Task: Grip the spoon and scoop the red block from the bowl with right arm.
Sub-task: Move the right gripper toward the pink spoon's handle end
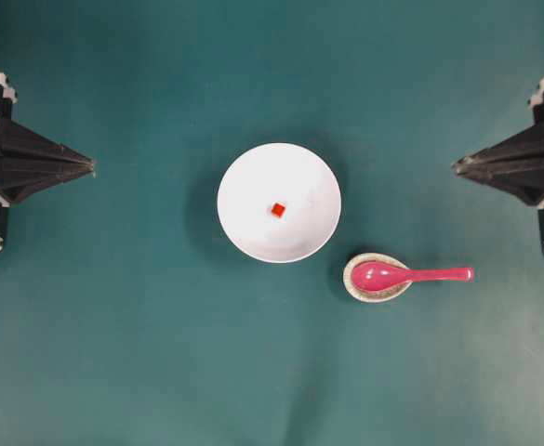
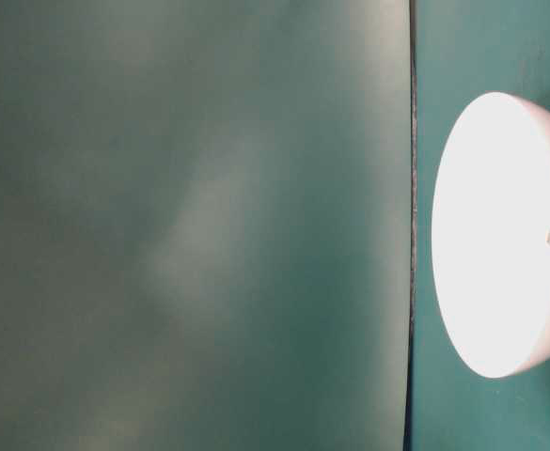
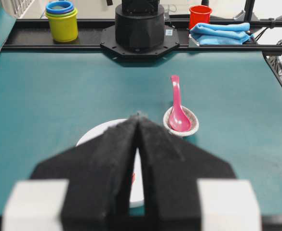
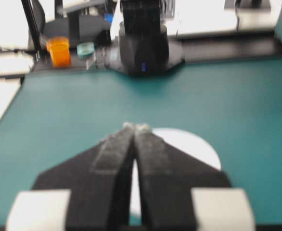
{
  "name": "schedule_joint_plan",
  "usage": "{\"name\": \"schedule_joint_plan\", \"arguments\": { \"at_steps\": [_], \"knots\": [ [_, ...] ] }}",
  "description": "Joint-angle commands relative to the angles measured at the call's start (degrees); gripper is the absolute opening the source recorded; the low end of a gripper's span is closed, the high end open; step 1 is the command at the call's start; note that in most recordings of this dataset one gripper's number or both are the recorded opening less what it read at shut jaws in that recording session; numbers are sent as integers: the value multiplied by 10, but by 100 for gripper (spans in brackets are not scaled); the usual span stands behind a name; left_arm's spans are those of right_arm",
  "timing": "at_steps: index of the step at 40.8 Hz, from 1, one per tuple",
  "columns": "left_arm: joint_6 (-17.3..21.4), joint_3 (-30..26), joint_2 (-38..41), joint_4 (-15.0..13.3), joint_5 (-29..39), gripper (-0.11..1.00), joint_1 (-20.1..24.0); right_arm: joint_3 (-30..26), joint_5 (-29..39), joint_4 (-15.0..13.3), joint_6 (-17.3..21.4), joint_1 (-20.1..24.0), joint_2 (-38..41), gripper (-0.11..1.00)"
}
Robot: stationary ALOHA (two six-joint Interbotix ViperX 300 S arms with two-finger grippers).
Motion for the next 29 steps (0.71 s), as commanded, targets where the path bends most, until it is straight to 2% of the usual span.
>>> {"name": "schedule_joint_plan", "arguments": {
  "at_steps": [1, 3, 7, 9, 13, 19, 23, 29],
  "knots": [
    [1, -17, 3, 2, -3, 0, 3, 7, -11, 2, 4, 6, 18, 3],
    [1, -18, 2, 2, -3, 0, 2, 19, -14, 6, 7, 11, 31, 11],
    [1, -18, 4, 2, -3, 0, 2, 52, -47, 14, 14, 25, 59, 39],
    [2, -18, 4, 2, -2, 0, 3, 71, -83, 18, 18, 34, 74, 46],
    [2, -18, 6, 2, 1, 0, 5, 111, -162, 34, 28, 53, 103, 43],
    [2, -17, 7, 2, 4, 0, 14, 163, -287, 76, 54, 95, 161, 42],
    [3, -17, 7, 2, 3, 0, 17, 178, -318, 92, 65, 125, 198, 41],
    [3, -16, 12, 2, 3, 0, 18, 178, -326, 112, 67, 166, 246, 41]
  ]
}}
